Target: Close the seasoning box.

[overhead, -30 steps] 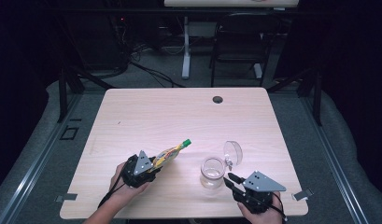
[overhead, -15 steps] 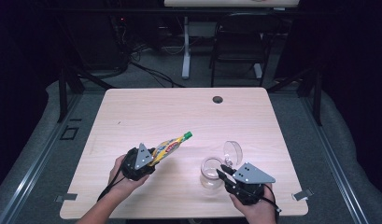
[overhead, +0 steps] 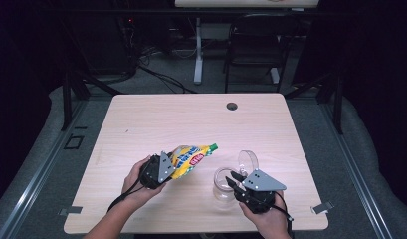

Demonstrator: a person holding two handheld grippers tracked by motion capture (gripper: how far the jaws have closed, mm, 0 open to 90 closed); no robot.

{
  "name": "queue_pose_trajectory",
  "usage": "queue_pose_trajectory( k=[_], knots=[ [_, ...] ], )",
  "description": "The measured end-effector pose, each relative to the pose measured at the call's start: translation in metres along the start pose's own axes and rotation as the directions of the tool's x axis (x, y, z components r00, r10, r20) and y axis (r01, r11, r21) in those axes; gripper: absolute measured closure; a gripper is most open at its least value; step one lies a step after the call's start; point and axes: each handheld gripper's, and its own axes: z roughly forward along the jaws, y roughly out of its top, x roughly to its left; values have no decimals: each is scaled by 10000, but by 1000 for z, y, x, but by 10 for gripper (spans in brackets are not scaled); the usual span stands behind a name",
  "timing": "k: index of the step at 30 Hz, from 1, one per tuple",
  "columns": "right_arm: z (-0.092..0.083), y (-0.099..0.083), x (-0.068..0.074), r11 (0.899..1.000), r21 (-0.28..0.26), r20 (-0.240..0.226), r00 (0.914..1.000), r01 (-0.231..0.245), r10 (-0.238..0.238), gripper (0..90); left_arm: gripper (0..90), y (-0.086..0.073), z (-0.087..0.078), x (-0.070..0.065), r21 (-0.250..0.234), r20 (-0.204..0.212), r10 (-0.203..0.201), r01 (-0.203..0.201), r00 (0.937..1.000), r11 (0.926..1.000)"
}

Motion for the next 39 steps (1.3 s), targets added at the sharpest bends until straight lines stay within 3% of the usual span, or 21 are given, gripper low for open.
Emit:
queue_pose_trajectory(
  k=[5, 12, 25, 29, 39],
  knots=[
    [4, 1, -1, 10000, -19, -16, 10000, -86, 86, 748, 608, 0, 5, -2, 77, 11, 54, -54, 10000, 10000],
    [6, -1, 0, 9998, -61, -45, 9998, -204, 204, 750, 609, -3, 8, -3, 125, -296, 205, -201, 9994, 9997],
    [10, -7, 8, 10000, 71, 52, 10000, 64, -65, 740, 609, -2, 5, -17, 223, -225, 721, -716, 9971, 9972],
    [10, -7, 9, 9999, 77, 106, 9999, 131, -132, 739, 609, -1, 5, -23, 431, -21, 907, -905, 9959, 9950],
    [7, -9, 8, 9998, 26, 308, 9993, 194, -195, 729, 609, 3, 8, -39, 865, -102, 1956, -1940, 9806, 9772]
  ],
)
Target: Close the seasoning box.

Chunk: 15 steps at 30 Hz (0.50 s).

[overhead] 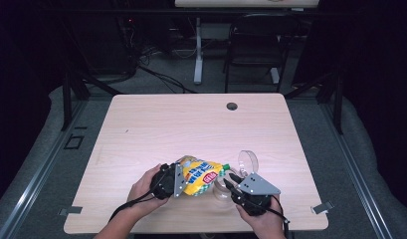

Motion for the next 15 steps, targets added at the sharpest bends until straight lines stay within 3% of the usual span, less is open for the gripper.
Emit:
queue_pose_trajectory(
  k=[15],
  knots=[
    [2, -1, 5, 9995, 66, 44, 9995, 304, -305, 714, 609, 0, 4, -8, 228, -299, 528, -521, 9982, 9984]
  ],
)
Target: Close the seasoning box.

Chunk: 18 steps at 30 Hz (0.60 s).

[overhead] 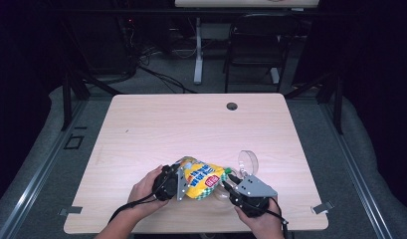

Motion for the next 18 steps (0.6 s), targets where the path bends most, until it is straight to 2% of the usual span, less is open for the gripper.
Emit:
queue_pose_trajectory(
  k=[6, 14, 18],
  knots=[
    [0, 0, 0, 9999, -35, 102, 9999, 113, -113, 714, 609, 0, 1, -1, 57, -73, 124, -123, 9999, 9999],
    [2, 0, 5, 9985, 134, 105, 9986, 523, -525, 719, 609, 2, 0, -2, 213, -331, 580, -573, 9978, 9981],
    [4, -1, 5, 9983, 250, 115, 9985, 529, -532, 731, 609, 3, -1, -2, 353, -467, 879, -863, 9950, 9956]
  ],
)
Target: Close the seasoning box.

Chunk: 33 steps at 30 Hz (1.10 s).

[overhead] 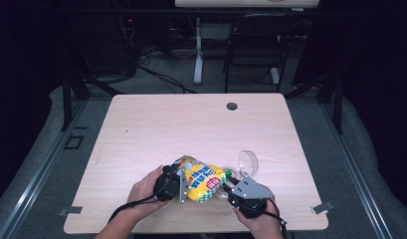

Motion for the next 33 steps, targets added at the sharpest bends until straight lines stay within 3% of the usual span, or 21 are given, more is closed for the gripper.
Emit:
queue_pose_trajectory(
  k=[16, 33],
  knots=[
    [2, -2, 0, 9999, 157, -11, 10000, 13, -13, 752, 610, 3, -3, 0, 182, -480, 530, -521, 9974, 9985],
    [3, -4, 4, 9989, 385, 108, 9996, 264, -269, 766, 611, 8, -7, 3, 555, -892, 1478, -1432, 9850, 9881]
  ],
)
